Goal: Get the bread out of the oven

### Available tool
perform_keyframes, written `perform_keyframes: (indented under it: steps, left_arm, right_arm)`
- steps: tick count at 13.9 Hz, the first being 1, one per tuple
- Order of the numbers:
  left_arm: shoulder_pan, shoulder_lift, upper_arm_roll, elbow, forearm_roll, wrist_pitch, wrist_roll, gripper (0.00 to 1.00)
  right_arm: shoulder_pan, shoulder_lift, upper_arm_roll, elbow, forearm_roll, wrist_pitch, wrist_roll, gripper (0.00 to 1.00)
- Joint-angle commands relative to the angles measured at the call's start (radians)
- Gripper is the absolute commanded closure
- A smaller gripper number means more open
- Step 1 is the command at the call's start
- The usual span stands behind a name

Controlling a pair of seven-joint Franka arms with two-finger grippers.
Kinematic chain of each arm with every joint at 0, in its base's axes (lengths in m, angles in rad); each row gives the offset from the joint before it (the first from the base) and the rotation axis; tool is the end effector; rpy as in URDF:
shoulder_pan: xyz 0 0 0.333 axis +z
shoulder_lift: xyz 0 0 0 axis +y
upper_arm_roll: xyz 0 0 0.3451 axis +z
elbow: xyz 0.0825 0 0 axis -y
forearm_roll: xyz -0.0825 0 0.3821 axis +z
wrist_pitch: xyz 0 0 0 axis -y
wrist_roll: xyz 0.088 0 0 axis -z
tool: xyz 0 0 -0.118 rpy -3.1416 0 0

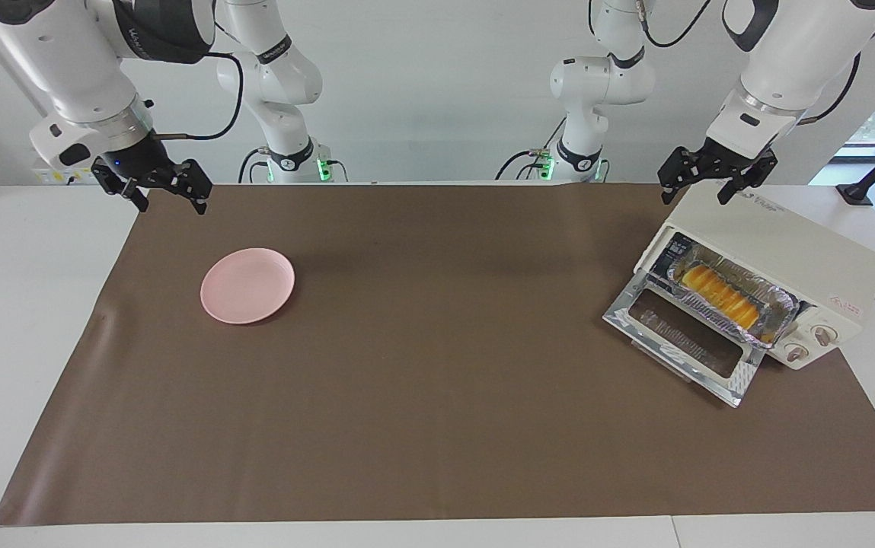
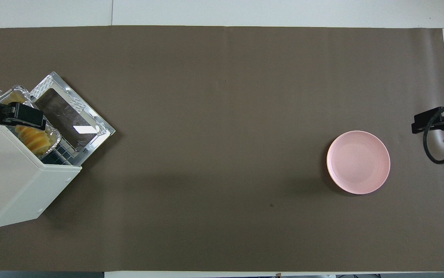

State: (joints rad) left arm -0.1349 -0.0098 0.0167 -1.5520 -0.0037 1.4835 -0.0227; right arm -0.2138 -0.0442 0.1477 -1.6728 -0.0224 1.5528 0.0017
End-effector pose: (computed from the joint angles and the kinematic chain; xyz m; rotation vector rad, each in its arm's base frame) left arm 0.5358 -0.0640 0.6493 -3.1364 0.1502 0.0924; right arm 0.5311 -0.0361 0.6172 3.1111 -0.1054 -0.1202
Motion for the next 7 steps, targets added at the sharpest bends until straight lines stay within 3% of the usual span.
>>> perform_keyframes:
  steps: [1, 7]
  left_arm:
    - [0.021, -0.016, -0.012, -0.03, -0.013, 0.024, 0.01, 0.0]
    - [0.02, -0.021, -0.011, -0.031, -0.01, 0.018, 0.017, 0.0]
  right_arm:
    - [-0.009, -0.006, 0.006, 0.001, 0.012, -0.016, 0.007, 0.0]
    - [-0.009, -0.006, 0.006, 0.001, 0.012, -0.016, 0.007, 0.0]
